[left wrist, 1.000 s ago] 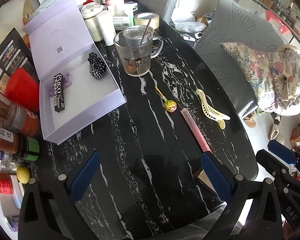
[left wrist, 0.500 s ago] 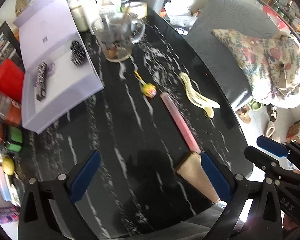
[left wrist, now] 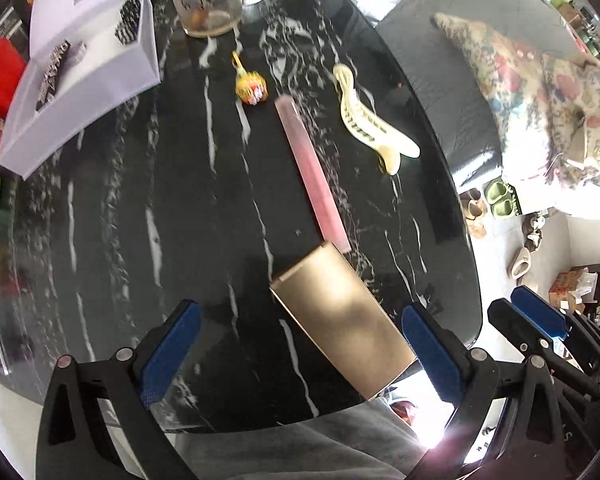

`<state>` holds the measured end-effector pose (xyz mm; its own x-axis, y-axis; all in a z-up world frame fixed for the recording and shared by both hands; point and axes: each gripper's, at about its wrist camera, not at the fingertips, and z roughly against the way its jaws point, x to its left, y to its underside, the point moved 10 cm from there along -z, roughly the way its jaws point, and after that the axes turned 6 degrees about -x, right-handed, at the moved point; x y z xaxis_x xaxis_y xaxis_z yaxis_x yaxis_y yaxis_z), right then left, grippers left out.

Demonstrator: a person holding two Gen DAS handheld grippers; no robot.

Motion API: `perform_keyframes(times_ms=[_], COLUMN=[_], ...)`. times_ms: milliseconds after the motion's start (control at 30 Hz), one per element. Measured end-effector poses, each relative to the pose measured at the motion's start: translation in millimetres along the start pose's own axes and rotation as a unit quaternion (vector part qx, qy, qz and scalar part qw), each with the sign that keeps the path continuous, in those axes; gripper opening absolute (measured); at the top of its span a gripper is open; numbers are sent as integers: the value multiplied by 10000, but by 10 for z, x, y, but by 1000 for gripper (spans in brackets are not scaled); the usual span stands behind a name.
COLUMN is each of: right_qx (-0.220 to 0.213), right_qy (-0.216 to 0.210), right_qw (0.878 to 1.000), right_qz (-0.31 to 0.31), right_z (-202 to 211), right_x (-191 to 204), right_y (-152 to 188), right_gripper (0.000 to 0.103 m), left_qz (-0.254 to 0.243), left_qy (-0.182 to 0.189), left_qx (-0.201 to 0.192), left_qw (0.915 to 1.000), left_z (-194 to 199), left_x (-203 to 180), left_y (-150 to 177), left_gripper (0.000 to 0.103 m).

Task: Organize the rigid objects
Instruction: 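Grasp the gold rectangular card with the left gripper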

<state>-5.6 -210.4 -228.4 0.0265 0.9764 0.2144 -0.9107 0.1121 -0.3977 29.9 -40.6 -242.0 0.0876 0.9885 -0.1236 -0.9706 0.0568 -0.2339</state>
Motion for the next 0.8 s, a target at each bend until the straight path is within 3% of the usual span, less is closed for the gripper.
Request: perform_keyframes(times_ms=[167,267,533,733,800], right_qx=[58,84,161,184,211], right_qy=[34,-10,-246,-487,-523], right_qw=[10000,10000,9993,9976,9970], right_qz=[-47,-40,220,466,533], right_z=[-65,-120,-327,-443,-485], right_x=[-86,-77,116,307,358], right_y=[62,60,-15,-125,-141], right_gripper=[36,36,36,36,36], left_qz=[204,533,112,422,466], left_qy=[107,350,147,255,273], left_qx=[485,667,328,260,175], left_qw=[9986,9957,9993,9984,9984], left_z=[-263,-340,-247,-196,-160], left_x=[-25,6,111,284,339], left_y=[142,208,107,35,16], left_gripper=[103,103,102,91,82])
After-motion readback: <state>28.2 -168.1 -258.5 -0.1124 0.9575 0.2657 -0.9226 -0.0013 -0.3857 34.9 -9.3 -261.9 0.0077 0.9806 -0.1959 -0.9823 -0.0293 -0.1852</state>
